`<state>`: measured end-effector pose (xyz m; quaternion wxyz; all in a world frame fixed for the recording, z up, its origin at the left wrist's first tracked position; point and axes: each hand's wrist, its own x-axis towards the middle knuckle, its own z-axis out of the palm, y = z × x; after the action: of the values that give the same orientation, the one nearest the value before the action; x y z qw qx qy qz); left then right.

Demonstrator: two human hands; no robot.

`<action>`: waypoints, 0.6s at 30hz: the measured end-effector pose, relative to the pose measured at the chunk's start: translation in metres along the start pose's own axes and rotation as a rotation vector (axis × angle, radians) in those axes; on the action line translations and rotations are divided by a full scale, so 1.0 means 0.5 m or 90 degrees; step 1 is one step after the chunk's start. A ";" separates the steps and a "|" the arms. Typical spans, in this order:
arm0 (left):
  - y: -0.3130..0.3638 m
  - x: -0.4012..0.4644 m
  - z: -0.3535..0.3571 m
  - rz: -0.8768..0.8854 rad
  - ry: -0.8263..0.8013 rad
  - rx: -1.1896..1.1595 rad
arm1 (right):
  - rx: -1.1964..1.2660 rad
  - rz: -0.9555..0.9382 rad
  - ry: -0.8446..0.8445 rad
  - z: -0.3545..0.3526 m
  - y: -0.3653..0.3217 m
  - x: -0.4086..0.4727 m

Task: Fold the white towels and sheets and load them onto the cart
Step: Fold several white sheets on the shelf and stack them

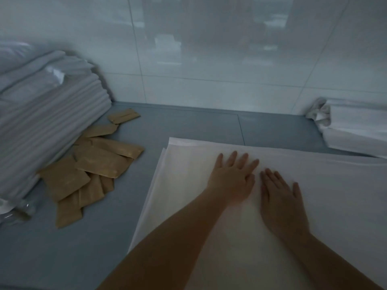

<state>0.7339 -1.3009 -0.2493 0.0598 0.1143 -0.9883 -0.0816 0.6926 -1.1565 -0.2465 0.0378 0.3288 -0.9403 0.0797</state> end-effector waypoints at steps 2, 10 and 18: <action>-0.036 0.024 -0.007 -0.052 -0.044 0.041 | 0.013 0.007 0.011 0.002 0.002 0.002; -0.219 -0.031 -0.030 -0.244 -0.007 0.036 | -0.016 0.184 0.020 0.001 0.001 0.000; -0.201 -0.123 -0.025 -0.301 -0.011 0.021 | -0.045 0.187 -0.067 -0.007 -0.008 -0.003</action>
<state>0.8169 -1.3849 -0.2606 0.0289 0.3429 -0.9356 -0.0784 0.6964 -1.1580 -0.2429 -0.0118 0.1899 -0.9811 0.0343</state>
